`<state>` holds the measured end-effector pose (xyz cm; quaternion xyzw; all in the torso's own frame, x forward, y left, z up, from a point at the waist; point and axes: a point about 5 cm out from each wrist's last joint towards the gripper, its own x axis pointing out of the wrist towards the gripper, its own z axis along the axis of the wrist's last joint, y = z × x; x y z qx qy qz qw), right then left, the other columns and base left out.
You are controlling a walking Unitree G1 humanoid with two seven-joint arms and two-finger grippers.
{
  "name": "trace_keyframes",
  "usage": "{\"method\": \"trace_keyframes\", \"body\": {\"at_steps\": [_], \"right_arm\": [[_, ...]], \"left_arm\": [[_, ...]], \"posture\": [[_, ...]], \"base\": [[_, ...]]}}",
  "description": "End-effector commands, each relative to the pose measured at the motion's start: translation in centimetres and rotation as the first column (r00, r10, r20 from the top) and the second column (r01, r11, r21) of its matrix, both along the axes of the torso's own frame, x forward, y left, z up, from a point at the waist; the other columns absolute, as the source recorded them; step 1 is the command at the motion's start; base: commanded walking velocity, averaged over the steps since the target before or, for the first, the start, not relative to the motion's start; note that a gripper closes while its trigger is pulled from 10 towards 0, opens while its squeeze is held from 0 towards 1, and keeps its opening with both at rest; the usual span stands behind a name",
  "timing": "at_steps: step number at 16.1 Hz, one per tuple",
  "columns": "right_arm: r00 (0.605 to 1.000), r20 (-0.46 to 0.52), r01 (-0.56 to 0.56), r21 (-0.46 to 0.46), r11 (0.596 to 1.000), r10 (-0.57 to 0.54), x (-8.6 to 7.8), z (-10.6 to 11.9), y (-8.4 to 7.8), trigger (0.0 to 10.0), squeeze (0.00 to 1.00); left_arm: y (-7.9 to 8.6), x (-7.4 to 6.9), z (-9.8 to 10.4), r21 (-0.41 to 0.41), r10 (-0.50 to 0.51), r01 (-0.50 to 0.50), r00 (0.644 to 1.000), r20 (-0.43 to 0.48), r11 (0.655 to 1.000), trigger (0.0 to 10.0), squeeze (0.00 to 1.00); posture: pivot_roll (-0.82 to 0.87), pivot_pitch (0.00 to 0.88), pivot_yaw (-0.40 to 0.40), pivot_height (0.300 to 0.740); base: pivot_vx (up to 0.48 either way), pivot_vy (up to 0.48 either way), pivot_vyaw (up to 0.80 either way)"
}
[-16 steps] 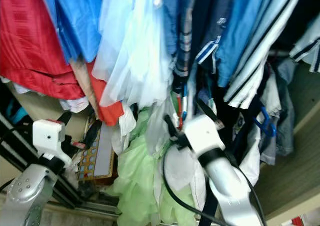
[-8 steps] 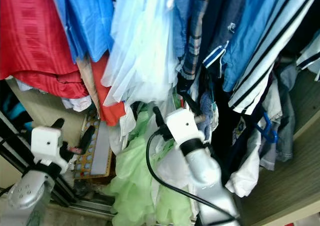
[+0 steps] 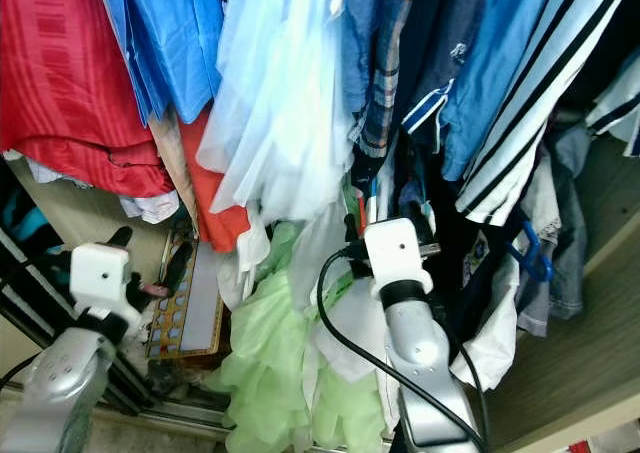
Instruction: Clean up the room
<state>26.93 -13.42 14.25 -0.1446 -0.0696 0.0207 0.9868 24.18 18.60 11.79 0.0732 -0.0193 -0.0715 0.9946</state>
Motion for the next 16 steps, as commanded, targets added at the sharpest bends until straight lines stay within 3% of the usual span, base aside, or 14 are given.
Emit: {"method": "trace_keyframes", "body": {"at_steps": [1, 4, 5, 6, 8, 11, 12, 13, 15, 16], "right_arm": [[1.0, -0.01, 0.016, 0.01, 1.0, -0.016, -0.3, -0.1, -0.7, 10.0, 0.0], [0.998, -0.038, 0.041, -0.03, 0.999, -0.042, -1.1, -1.1, -1.5, 10.0, 0.0], [0.998, -0.037, 0.045, -0.031, 0.998, -0.046, -0.8, -0.9, -1.5, 10.0, 0.0], [0.998, -0.047, 0.046, -0.019, 0.999, -0.047, -0.4, -1.4, -1.6, 10.0, 0.0], [0.997, -0.077, 0.026, -0.026, 0.999, -0.028, 0.2, -2.4, -1.3, 10.0, 0.0], [0.998, -0.034, 0.05, -0.018, 0.999, -0.05, 0.9, -1.3, -1.6, 10.0, 0.0], [0.997, -0.038, 0.06, -0.015, 0.998, -0.061, 0.7, -1.4, -2.0, 10.0, 0.0], [0.997, -0.043, 0.058, -0.016, 0.998, -0.059, 0.5, -1.5, -2.1, 10.0, 0.0], [0.998, -0.043, 0.039, -0.017, 0.999, -0.039, 0.7, -1.6, -1.8, 10.0, 0.0], [0.998, -0.042, 0.037, -0.016, 0.999, -0.037, 0.8, -1.5, -1.7, 10.0, 0.0]], "left_arm": [[0.4, -0.4, 0.2, -0.001, 0.008, -0.008, 1.0, 0.01, 1.0, 10.0, 0.0], [0.1, -1.8, -1.0, -0.049, 0.032, -0.033, 0.999, -0.025, 0.998, 10.0, 0.0], [-2.2, -2.0, -1.8, -0.226, -0.087, 0.058, 0.989, -0.122, 0.972, 10.0, 0.0], [-4.6, -2.2, -1.6, -0.286, -0.242, 0.198, 0.962, -0.126, 0.937, 10.0, 0.0], [-5.8, -2.1, -1.5, -0.232, -0.33, 0.299, 0.938, -0.105, 0.925, 10.0, 0.0], [-5.1, -1.4, -2.1, -0.256, -0.307, 0.264, 0.94, -0.147, 0.93, 10.0, 0.0], [-4.4, -1.1, -1.7, -0.145, -0.153, 0.13, 0.975, -0.162, 0.981, 10.0, 0.0], [-4.2, -1.0, -1.4, -0.09, -0.103, 0.091, 0.984, -0.144, 0.992, 10.0, 0.0], [-3.8, -0.9, -1.0, -0.133, -0.184, 0.168, 0.976, -0.118, 0.977, 10.0, 0.0], [-3.6, -1.0, -1.2, -0.147, -0.174, 0.155, 0.977, -0.125, 0.977, 10.0, 0.0]], "posture": [[-0.02, 0.032, -0.028, 0.74], [-0.02, 0.012, -0.021, 0.74], [-0.03, 0.005, -0.022, 0.74], [-0.02, 0.004, -0.03, 0.74], [-0.01, 0.009, -0.029, 0.74], [-0.03, 0.013, -0.02, 0.74], [-0.02, 0.023, -0.025, 0.74], [-0.01, 0.03, -0.029, 0.74], [-0.01, 0.045, -0.035, 0.74], [0.0, 0.051, -0.038, 0.74]], "base": [[0.0, 0.0, 0.0], [0.0, 0.0, 0.17], [0.0, 0.0, 0.8], [0.0, 0.0, 0.8], [0.0, 0.0, 0.8], [0.0, 0.0, 0.8], [0.0, 0.0, 0.8], [0.0, 0.0, 0.8], [0.0, 0.0, 0.8], [0.0, 0.0, 0.8]]}}
